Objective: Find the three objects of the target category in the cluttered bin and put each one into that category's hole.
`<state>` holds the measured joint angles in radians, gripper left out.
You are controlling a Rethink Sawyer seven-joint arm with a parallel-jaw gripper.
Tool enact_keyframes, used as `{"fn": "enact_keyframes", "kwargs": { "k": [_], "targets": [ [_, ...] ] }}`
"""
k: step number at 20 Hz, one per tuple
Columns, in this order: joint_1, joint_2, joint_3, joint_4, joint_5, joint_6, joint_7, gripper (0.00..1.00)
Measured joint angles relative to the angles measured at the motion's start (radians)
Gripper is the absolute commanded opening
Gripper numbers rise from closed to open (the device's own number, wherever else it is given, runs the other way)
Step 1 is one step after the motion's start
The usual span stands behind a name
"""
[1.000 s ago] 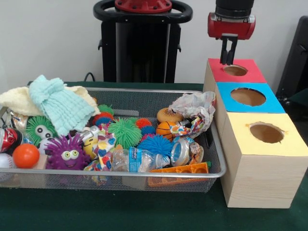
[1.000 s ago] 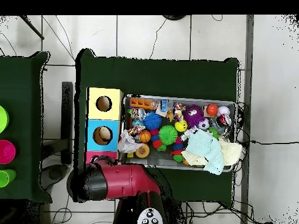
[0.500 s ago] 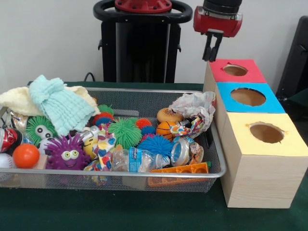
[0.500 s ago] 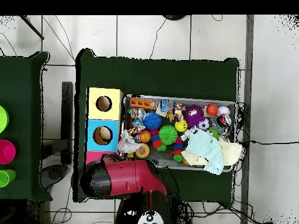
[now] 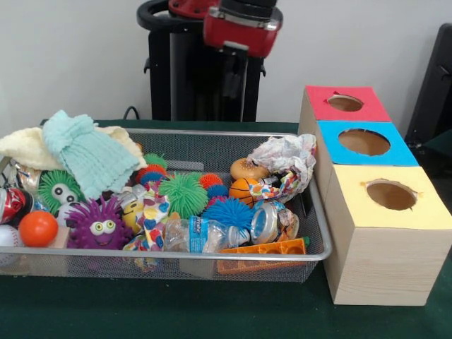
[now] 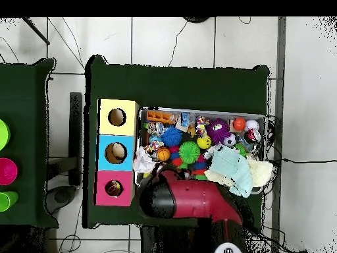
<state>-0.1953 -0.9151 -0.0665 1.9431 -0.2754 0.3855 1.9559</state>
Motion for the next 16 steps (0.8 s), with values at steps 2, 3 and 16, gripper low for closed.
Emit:
{"fn": "enact_keyframes", "kwargs": {
  "k": [2,3,16],
  "targets": [
    [-0.041,0.01,-0.001,0.011,-0.025,-0.085,0.0,0.0],
    [-0.052,0.016,-0.003,0.014,-0.036,-0.119,0.0,0.0],
    [-0.242,0.284,0.018,0.06,-0.243,-0.7,0.0,0.0]
  ]
}}
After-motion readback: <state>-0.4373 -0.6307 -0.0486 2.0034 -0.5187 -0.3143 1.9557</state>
